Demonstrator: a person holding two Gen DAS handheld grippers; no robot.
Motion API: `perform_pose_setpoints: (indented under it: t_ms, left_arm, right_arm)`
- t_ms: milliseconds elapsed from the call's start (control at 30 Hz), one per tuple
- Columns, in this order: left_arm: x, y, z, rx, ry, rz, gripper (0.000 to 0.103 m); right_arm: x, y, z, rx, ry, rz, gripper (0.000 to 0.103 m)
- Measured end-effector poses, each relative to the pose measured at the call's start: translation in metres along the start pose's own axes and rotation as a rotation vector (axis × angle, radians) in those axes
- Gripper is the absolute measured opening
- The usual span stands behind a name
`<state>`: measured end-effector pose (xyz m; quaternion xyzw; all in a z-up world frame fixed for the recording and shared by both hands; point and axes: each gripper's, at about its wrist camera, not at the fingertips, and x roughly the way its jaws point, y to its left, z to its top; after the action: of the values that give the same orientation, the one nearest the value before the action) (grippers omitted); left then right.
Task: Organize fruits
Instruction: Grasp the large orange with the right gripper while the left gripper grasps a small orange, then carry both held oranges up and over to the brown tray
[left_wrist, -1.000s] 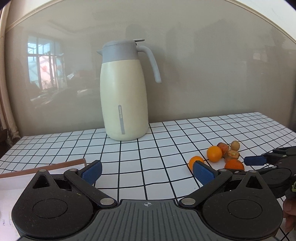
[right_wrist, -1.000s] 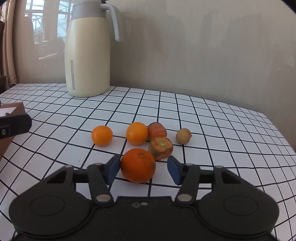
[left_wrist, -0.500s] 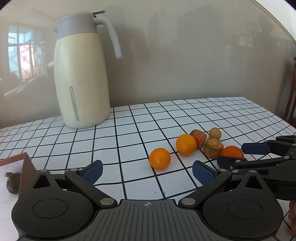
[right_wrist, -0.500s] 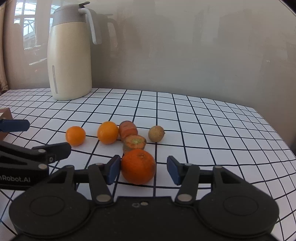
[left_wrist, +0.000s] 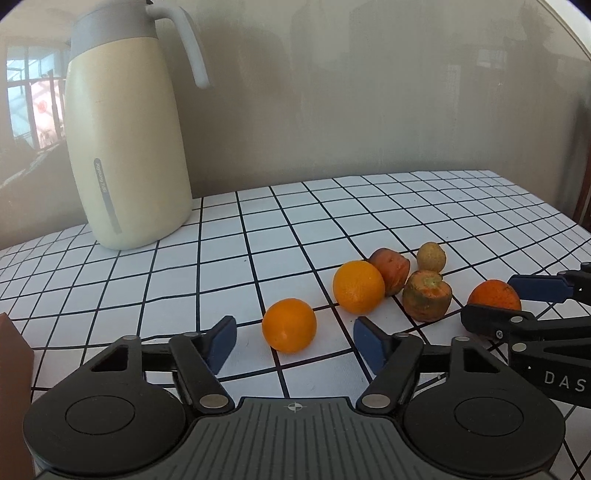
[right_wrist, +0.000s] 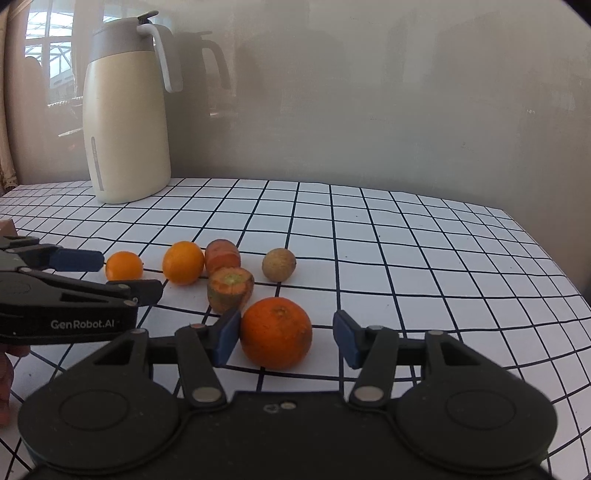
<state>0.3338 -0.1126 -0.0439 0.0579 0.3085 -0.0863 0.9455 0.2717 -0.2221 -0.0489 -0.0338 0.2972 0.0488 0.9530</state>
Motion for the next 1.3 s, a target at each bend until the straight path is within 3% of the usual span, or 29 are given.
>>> perform_pose_setpoints:
  t_ms: [167,300,667,900,1300]
  left_arm:
    - [0.001,-0.004,0.000,0.010,-0.009,-0.011,0.047]
    - [-0.001,-0.011,0.000,0.042,-0.017,0.009,0.031]
    - [-0.019,-0.011,-0.005,0.028,-0.047,-0.001,0.031]
    - [-0.054,-0.015,-0.006,0.066,-0.087,-0.002,0.031]
    - [-0.127,0.005,-0.031,0.040,-0.138,0.013,0.031]
  right_arm:
    - [-0.002,-0.003,-0.001,0.005,0.003,0.017,0.043]
    - [-0.004,-0.004,-0.001,0.006,0.007,0.043,0.033]
    - [-0.010,-0.011,0.001,0.056,-0.002,0.035,0.032]
    - [-0.029,-0.014,0.007,0.090,-0.036,0.029,0.032]
    - [-0.079,0.006,0.003,0.086,-0.085,0.037,0.032]
